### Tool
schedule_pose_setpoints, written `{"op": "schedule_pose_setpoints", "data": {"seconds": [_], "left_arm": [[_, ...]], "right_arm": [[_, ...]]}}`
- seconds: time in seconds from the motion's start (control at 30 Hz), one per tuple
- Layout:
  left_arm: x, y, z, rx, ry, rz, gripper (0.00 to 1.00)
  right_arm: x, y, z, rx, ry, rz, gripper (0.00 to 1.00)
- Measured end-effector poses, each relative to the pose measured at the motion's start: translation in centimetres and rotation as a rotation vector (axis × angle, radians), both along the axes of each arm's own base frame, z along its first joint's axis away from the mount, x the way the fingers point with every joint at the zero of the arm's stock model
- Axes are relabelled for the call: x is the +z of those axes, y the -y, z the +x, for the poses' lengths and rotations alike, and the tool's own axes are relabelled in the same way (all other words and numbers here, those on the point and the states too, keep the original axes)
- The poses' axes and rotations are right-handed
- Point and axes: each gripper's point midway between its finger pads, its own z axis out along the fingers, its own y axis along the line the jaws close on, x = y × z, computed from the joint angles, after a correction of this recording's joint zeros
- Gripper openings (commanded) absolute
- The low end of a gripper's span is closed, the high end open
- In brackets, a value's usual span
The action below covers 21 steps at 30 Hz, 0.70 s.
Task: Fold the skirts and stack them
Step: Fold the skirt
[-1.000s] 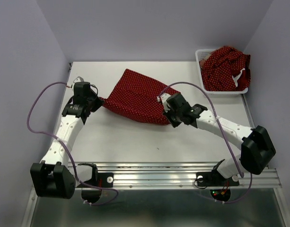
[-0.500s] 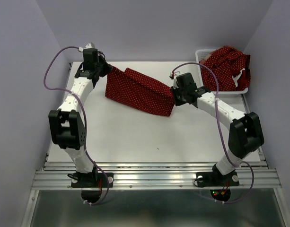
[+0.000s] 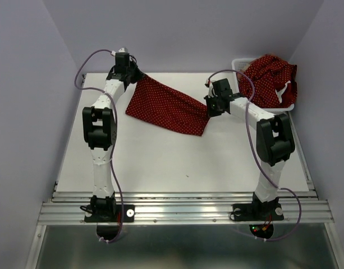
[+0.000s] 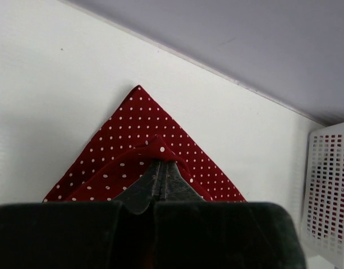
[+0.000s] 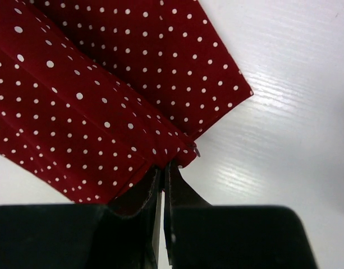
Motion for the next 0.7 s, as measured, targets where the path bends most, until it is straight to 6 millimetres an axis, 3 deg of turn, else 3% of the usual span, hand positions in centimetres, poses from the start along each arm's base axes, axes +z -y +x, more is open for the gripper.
{"op": "schedule_pose_setpoints", "data": {"seconds": [0.07,0.13,0.17,0.2,0.27,0.3,0.33,0.37,0.4,0.43,0.6,0.7], "left_arm": [[-0.6,0.7,1.1,-0.01,0.011,0.003,0.04],[-1.0,1.3,2.2,-0.015,0.024,0.004,0.16],[-1.7,1.8,2.7,-0.018,0.024,0.009,0.4],[-2.0,2.0,2.9,-0.015,0.025,0.008,0.44],[-2.6,2.1,3.8,-0.007,0.04,0.018,0.65],[-2.9,2.1,4.3,0.0,0.046,0.018,0.91],[-3.2,2.0,4.6,0.005,0.047,0.016,0.98],[-3.3,1.9,5.2,0.017,0.058,0.013,0.99],[-3.4,1.7,5.6,0.021,0.069,0.019,0.99],[-3.4,1.7,6.0,0.027,0.077,0.015,0.99],[-2.6,1.7,6.2,0.024,0.109,0.015,0.99],[-2.1,1.7,5.2,0.013,0.105,0.034,0.99]], "right_arm": [[-0.7,0.3,0.7,-0.009,-0.012,0.006,0.14],[-1.3,0.5,1.3,-0.02,-0.023,0.009,0.19],[-1.5,0.7,1.8,-0.028,-0.024,0.011,0.2],[-1.7,0.9,2.2,-0.034,-0.025,0.01,0.24],[-1.8,1.2,3.0,-0.051,-0.02,0.006,0.4],[-1.9,1.3,3.7,-0.071,-0.013,0.008,0.51],[-1.7,1.4,4.6,-0.08,0.001,0.007,0.53],[-1.6,1.5,5.0,-0.094,0.008,0.005,0.6],[-1.4,1.8,5.7,-0.108,0.023,-0.003,0.85],[-1.2,2.0,6.1,-0.123,0.034,-0.008,1.0],[-0.1,2.4,6.9,-0.145,0.071,-0.008,1.0],[0.1,2.2,5.5,-0.14,0.062,0.023,1.0]]}}
